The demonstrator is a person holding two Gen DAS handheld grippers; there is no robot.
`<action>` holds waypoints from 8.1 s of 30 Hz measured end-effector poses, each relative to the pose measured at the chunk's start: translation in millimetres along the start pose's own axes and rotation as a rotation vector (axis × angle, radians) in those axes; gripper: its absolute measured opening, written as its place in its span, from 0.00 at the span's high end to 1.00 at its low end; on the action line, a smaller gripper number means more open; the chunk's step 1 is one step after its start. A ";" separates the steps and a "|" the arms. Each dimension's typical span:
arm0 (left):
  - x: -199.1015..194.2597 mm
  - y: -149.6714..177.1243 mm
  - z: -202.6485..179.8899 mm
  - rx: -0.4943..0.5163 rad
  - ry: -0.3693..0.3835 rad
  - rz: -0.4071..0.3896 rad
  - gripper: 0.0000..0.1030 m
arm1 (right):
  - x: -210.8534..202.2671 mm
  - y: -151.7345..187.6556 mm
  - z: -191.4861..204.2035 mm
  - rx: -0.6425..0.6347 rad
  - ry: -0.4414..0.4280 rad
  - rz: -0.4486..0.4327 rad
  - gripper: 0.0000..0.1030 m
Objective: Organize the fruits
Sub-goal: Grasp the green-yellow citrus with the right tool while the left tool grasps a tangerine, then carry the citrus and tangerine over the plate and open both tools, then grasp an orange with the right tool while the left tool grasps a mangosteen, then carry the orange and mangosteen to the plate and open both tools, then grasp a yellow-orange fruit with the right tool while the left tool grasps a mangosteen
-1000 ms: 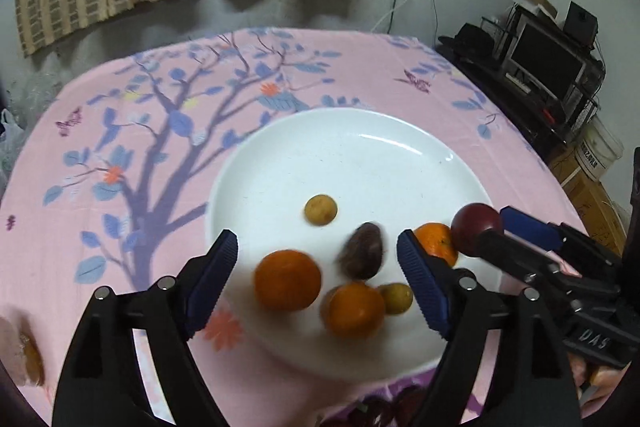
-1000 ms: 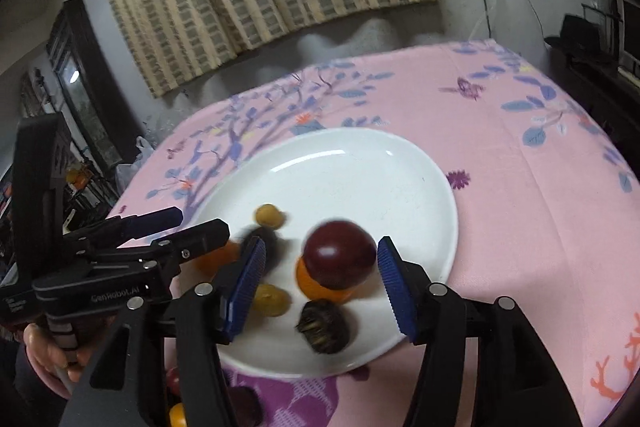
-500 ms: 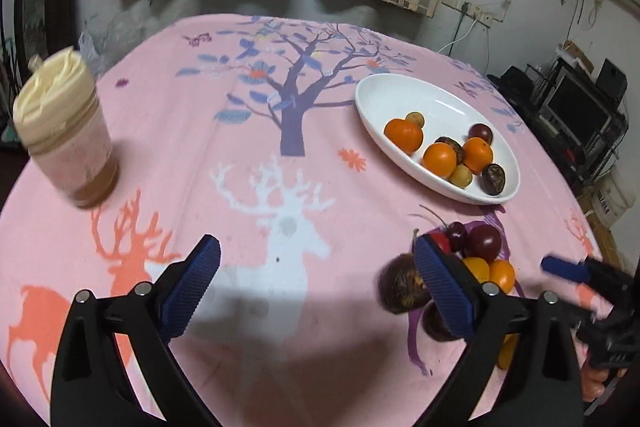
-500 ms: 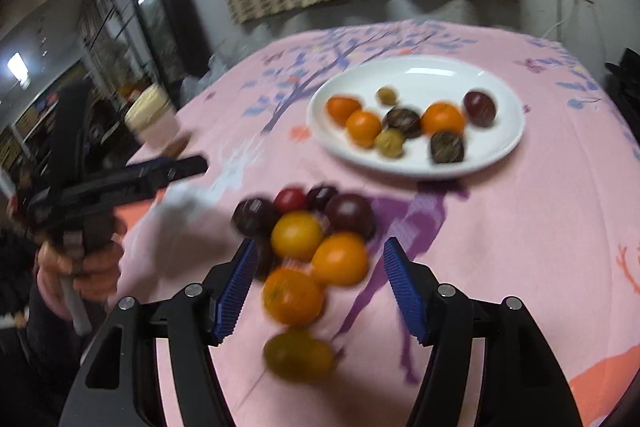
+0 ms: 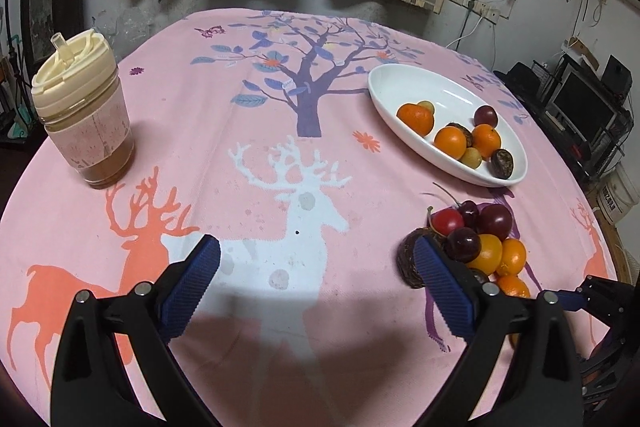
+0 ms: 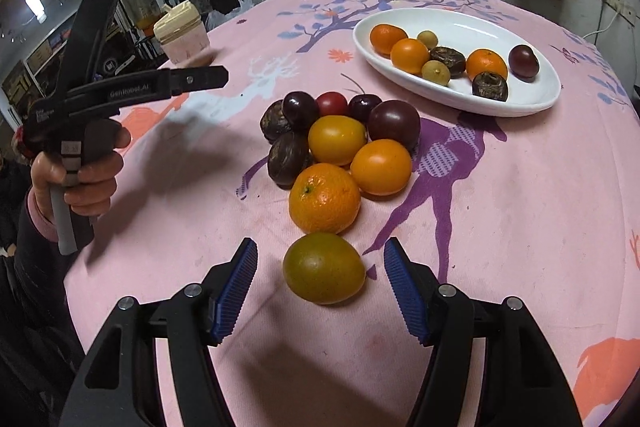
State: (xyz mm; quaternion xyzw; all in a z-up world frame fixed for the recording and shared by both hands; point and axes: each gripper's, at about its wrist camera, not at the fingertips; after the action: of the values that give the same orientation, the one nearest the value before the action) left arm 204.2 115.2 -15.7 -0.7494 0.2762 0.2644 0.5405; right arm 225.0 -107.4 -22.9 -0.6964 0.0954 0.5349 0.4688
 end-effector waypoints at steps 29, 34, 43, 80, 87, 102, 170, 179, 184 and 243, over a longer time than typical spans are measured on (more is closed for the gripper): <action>9.7 57.5 -134.8 0.589 0.266 0.083 0.51 | -24.1 3.9 -70.4 0.310 0.004 -0.096 0.59; 30.6 63.9 -152.2 0.656 0.233 0.120 0.56 | -24.2 3.0 -69.0 0.309 -0.008 -0.090 0.59; 46.7 65.1 -153.2 0.680 0.221 0.177 0.55 | -25.2 3.2 -67.9 0.308 -0.013 -0.094 0.59; 135.1 -137.6 -102.5 0.213 0.118 0.069 0.20 | 21.5 -115.1 -123.4 0.459 0.217 -0.352 0.47; 45.7 -97.6 -79.0 0.211 0.056 -0.041 0.08 | -4.9 -91.0 -88.7 0.368 0.202 -0.351 0.44; 6.9 -16.3 -21.8 -0.012 0.028 -0.009 0.05 | 15.7 -44.5 -29.2 0.180 0.093 -0.087 0.44; 15.5 40.7 -97.0 0.345 0.263 0.141 0.67 | 8.4 -42.8 -50.4 0.289 0.085 -0.120 0.63; 28.9 -53.4 -112.8 0.375 0.250 0.038 0.67 | -4.1 -74.5 -85.8 0.438 0.272 -0.347 0.63; 83.1 -108.7 -120.8 0.365 0.201 0.051 0.67 | 27.3 -106.0 -106.6 0.438 0.303 -0.314 0.63; -3.0 -27.6 -10.5 0.184 0.008 -0.052 0.06 | 19.6 -56.2 -11.7 0.294 0.023 -0.142 0.63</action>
State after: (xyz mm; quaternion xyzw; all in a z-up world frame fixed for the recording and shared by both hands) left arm 222.4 112.8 7.7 -0.7047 0.2817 0.2208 0.6127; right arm 276.4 -78.5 -8.5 -0.6314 0.1283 0.4728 0.6011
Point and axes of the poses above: each gripper's, at about its wrist camera, not at the fingertips, and x roughly the way its jaws point, z to its left, y to its underside, and after that the axes turned 10 degrees about y, right-handed
